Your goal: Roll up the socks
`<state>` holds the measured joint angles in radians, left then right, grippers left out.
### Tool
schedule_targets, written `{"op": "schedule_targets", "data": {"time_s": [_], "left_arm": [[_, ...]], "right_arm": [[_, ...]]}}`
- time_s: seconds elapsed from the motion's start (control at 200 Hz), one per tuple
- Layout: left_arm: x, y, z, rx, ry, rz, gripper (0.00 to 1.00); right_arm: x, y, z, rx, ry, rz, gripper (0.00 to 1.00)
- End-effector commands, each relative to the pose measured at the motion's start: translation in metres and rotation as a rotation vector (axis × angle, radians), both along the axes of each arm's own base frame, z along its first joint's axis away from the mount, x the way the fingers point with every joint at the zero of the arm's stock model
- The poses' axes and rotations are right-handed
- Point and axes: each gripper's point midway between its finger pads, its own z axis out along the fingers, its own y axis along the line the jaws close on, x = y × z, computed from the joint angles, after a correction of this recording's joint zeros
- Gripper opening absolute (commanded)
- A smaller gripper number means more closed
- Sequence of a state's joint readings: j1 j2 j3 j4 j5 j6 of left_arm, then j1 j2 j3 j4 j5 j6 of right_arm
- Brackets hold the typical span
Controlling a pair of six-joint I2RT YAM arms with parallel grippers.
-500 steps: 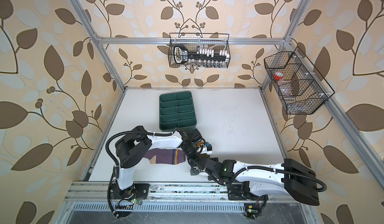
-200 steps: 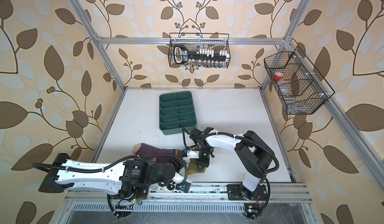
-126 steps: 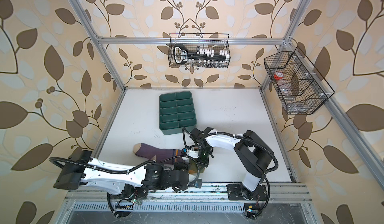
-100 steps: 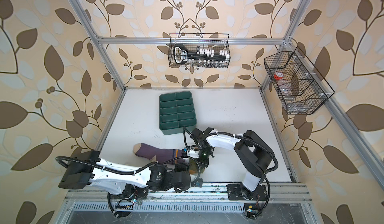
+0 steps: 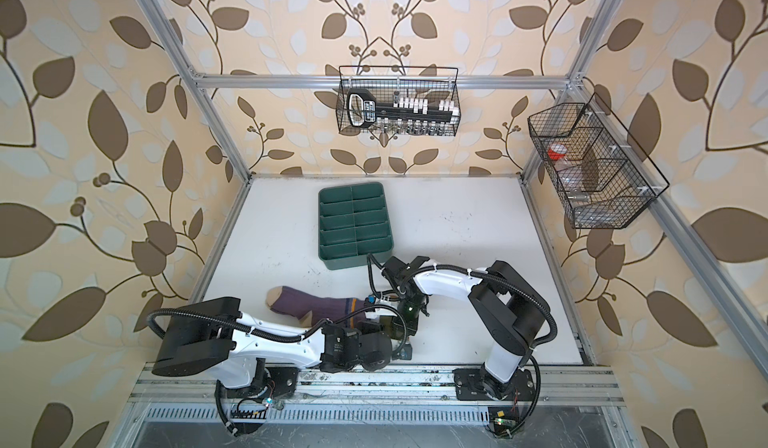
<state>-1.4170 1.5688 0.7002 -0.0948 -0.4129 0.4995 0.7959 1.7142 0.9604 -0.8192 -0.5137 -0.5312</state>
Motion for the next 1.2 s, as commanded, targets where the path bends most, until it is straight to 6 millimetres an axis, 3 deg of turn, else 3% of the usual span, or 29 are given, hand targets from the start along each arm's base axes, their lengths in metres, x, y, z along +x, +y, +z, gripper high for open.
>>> {"op": "schedule_targets", "data": {"time_s": [0.0, 0.155, 0.265, 0.36, 0.435, 0.525, 0.545, 0.595, 0.61, 0.62, 0.72, 0.795, 0.89, 1.01, 1.1, 1.195], "left_arm": [[-0.004, -0.011, -0.009, -0.012, 0.049, -0.015, 0.42], [-0.012, -0.011, -0.018, 0.014, 0.101, -0.030, 0.11], [-0.020, -0.008, -0.024, 0.041, 0.155, -0.045, 0.00], [-0.025, -0.005, -0.027, 0.056, 0.200, -0.047, 0.00], [-0.031, -0.004, -0.028, 0.064, 0.248, -0.049, 0.00], [-0.039, -0.002, -0.031, 0.084, 0.316, -0.046, 0.00], [-0.040, -0.002, -0.032, 0.089, 0.330, -0.043, 0.00], [-0.042, -0.002, -0.033, 0.099, 0.363, -0.034, 0.00], [-0.043, -0.001, -0.034, 0.103, 0.376, -0.032, 0.00], [-0.043, -0.001, -0.034, 0.104, 0.383, -0.030, 0.00], [-0.042, -0.004, -0.031, 0.092, 0.472, 0.017, 0.00], [-0.040, -0.005, -0.025, 0.083, 0.569, 0.061, 0.00], [-0.037, -0.008, -0.018, 0.094, 0.695, 0.116, 0.00], [-0.037, -0.016, -0.016, 0.132, 0.891, 0.183, 0.00], [-0.038, -0.020, -0.026, 0.158, 1.043, 0.260, 0.00], [-0.036, -0.025, -0.040, 0.147, 1.157, 0.343, 0.00]], "right_arm": [[-0.003, -0.004, -0.007, -0.006, -0.002, 0.010, 0.00], [0.001, -0.003, -0.005, -0.002, -0.017, 0.004, 0.03], [0.011, -0.006, -0.003, -0.003, -0.085, -0.011, 0.32], [0.027, -0.013, 0.004, -0.012, -0.184, -0.042, 0.56], [0.041, -0.020, 0.016, 0.004, -0.267, -0.086, 0.65], [0.071, -0.030, 0.044, 0.047, -0.435, -0.192, 0.68], [0.079, -0.033, 0.052, 0.060, -0.482, -0.226, 0.79], [0.097, -0.043, 0.074, 0.102, -0.600, -0.312, 0.82], [0.104, -0.048, 0.081, 0.108, -0.645, -0.353, 0.97], [0.108, -0.051, 0.087, 0.119, -0.674, -0.380, 0.99], [0.147, -0.102, 0.138, 0.159, -0.937, -0.699, 1.00], [0.160, -0.155, 0.176, 0.173, -1.120, -0.949, 1.00], [0.153, -0.212, 0.226, 0.216, -1.303, -1.211, 1.00], [0.129, -0.239, 0.274, 0.349, -1.459, -1.309, 1.00], [0.112, -0.220, 0.288, 0.416, -1.515, -1.107, 1.00], [0.087, -0.173, 0.264, 0.444, -1.423, -0.692, 1.00]]}}
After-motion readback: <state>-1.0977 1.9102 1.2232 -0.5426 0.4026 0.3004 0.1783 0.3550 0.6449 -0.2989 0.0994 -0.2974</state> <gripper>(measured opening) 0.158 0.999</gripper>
